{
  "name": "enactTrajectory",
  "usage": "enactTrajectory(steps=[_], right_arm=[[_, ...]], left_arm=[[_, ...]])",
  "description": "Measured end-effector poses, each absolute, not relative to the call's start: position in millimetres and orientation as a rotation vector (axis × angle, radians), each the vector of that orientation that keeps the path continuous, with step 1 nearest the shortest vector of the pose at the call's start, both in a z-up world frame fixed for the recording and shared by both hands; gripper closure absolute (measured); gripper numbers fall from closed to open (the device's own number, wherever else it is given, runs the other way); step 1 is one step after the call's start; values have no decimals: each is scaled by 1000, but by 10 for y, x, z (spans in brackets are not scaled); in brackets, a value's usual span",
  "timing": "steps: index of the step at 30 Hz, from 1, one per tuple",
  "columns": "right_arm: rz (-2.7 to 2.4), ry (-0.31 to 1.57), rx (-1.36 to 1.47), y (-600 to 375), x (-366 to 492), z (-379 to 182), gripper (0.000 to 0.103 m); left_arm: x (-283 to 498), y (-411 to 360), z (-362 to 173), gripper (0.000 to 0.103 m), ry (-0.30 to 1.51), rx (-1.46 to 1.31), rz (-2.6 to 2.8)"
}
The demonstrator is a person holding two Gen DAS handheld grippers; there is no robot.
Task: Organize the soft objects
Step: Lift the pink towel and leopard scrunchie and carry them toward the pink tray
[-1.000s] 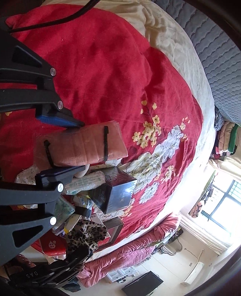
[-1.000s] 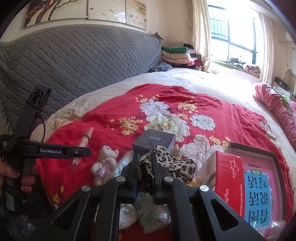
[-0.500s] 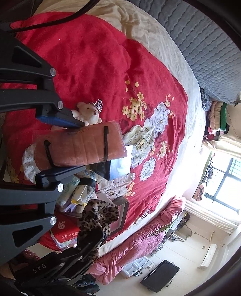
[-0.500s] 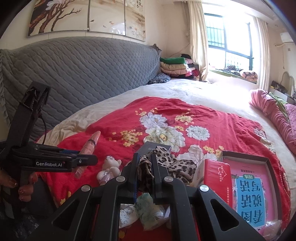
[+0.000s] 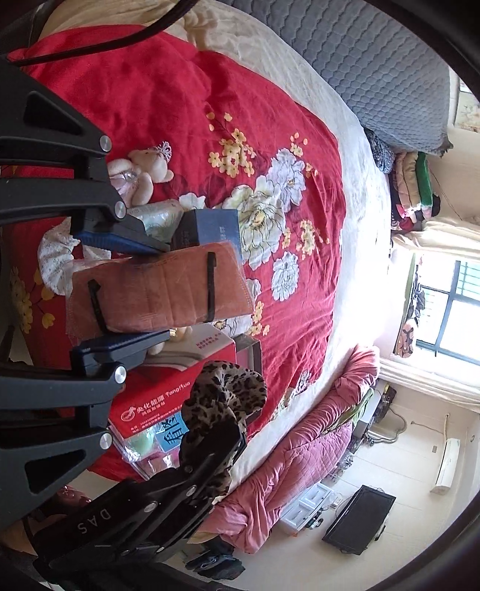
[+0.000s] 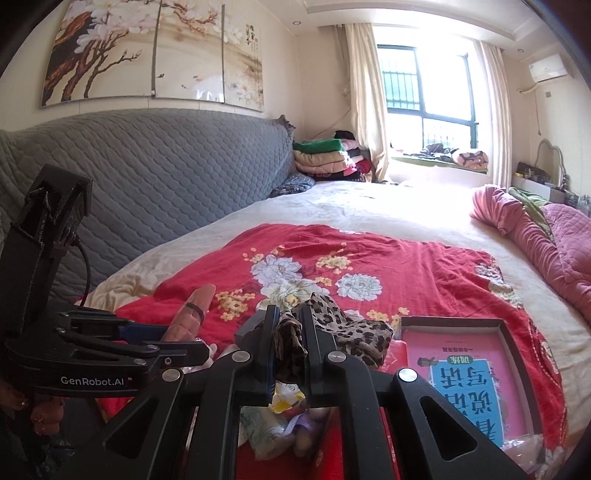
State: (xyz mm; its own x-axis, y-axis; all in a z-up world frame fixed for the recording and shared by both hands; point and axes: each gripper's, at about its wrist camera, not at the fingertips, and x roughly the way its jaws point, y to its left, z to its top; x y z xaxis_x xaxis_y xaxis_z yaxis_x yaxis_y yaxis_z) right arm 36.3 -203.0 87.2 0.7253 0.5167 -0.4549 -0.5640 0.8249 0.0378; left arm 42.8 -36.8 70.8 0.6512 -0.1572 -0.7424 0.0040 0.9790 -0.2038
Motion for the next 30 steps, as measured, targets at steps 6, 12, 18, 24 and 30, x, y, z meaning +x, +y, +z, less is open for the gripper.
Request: enactTrajectory(steps=[6,12,18,24,30], right_arm=[[537,441,-72,-2349,348,965,93],[468,407,-44,-2673,319,1053,93],[393,384,-14,-2999,301,1123,93],[299,393,4,-3283,314,1117,93],[230,392,1,-3489,287,1118,93]], left_arm=[[551,-701,857,65,845,-149,-137],[684,-1064,971,65,836,-124,-194],[791,-1392,1028,65,831,-102,-247],[873,-1610,1024,65,837,-82,-276],[944,-1766,989,65,844,-61,-294]])
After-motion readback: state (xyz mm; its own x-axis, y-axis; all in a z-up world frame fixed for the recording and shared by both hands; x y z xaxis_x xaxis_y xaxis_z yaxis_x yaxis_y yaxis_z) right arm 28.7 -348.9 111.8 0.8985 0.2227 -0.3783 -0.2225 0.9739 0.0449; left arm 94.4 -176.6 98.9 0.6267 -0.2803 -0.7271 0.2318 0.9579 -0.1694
